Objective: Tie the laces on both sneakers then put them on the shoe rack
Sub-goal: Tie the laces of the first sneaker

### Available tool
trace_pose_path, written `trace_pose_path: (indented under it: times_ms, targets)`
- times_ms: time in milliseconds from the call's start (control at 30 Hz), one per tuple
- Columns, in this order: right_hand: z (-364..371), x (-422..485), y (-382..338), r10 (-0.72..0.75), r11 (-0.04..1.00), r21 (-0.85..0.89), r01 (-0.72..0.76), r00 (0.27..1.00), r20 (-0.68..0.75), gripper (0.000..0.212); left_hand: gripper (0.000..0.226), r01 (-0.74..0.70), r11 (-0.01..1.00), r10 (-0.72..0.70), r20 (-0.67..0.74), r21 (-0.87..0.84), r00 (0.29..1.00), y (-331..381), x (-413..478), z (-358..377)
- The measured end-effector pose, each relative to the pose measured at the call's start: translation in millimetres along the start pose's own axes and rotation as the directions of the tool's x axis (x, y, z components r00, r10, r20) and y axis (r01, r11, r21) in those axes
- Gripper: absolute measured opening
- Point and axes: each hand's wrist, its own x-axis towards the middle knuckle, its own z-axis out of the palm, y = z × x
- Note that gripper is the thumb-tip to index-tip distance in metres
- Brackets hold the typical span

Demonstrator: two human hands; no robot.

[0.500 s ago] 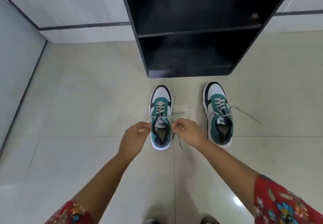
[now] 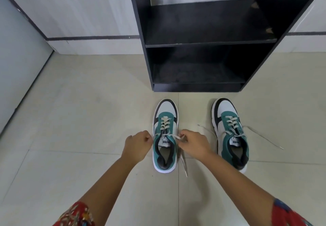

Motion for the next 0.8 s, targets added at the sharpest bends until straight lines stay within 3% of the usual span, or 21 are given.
trace_pose_path:
  times_ms: [67, 133, 233, 333, 567, 667, 733, 800]
  targets:
    - [-3, -4, 2, 0.032, 0.991, 0.131, -0.031, 0.999, -0.007, 0.030, 0.034, -0.013, 0.991, 0.014, 0.009, -0.132, 1.000, -4, 1, -2]
    - [-4, -7, -2, 0.073, 0.978, 0.194, -0.072, 0.997, -0.001, 0.044, 0.030, 0.024, 0.921, -0.015, 0.026, -0.389, 1.000, -1, -3, -8]
    - [5, -11, -10, 0.071, 0.994, 0.079, -0.074, 0.997, 0.042, 0.066, 0.027, 0.011, 0.833, -0.006, 0.010, -0.552, 1.000, 5, -7, -23]
    - [13, -14, -14, 0.047, 0.999, 0.009, -0.047, 0.999, 0.005, 0.064, 0.022, -0.101, 0.857, 0.080, -0.064, -0.505, 0.995, 8, -10, -42]
    - [-12, -24, -20, 0.045, 0.995, 0.087, -0.044, 0.999, -0.006, 0.045, 0.012, -0.235, 0.886, 0.186, -0.158, -0.399, 0.970, 26, -16, -66]
    - [-8, -21, -30, 0.113, 0.990, 0.079, -0.114, 0.993, 0.023, 0.063, 0.021, -0.304, 0.840, 0.287, -0.108, -0.450, 0.952, 37, -18, -63]
    - [5, -17, -36, 0.168, 0.983, 0.058, -0.175, 0.980, 0.103, 0.078, 0.028, -0.369, 0.853, 0.364, -0.084, -0.369, 0.927, 39, -16, -60]
    - [15, -14, -38, 0.186, 0.975, 0.102, -0.198, 0.975, 0.121, 0.073, 0.027, -0.434, 0.881, 0.418, -0.117, -0.189, 0.901, 38, -14, -63]
